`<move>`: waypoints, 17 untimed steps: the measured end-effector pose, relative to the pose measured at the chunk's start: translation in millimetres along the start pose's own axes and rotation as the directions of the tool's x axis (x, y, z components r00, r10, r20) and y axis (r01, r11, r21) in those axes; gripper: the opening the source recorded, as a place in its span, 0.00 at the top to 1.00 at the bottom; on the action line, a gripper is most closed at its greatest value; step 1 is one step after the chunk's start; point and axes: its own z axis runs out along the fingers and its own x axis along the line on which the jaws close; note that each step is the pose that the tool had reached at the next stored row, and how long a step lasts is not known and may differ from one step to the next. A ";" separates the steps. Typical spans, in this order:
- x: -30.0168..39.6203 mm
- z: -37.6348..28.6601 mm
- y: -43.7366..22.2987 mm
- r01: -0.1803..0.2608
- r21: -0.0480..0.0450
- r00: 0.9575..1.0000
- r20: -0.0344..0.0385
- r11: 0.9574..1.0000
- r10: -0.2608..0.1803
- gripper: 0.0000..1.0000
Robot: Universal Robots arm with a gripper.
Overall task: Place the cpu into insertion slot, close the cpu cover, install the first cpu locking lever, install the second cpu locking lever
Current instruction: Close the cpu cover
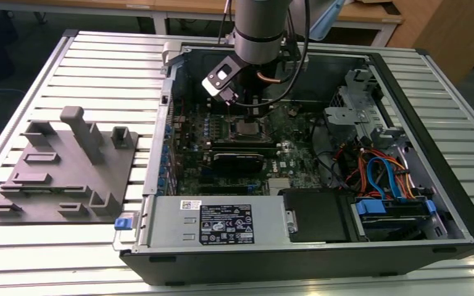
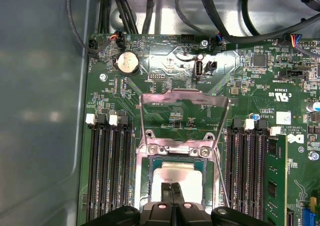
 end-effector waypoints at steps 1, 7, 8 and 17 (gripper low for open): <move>0.0 0.0 0.0 0.000 0.000 1.000 0.000 1.000 0.000 0.90; 0.0 0.0 0.0 0.000 0.000 1.000 0.000 1.000 0.000 0.90; 0.0 0.0 0.6 0.000 0.005 1.000 0.000 1.000 0.000 0.90; -0.1 0.1 3.2 -0.002 0.037 1.000 -0.001 0.999 0.002 0.90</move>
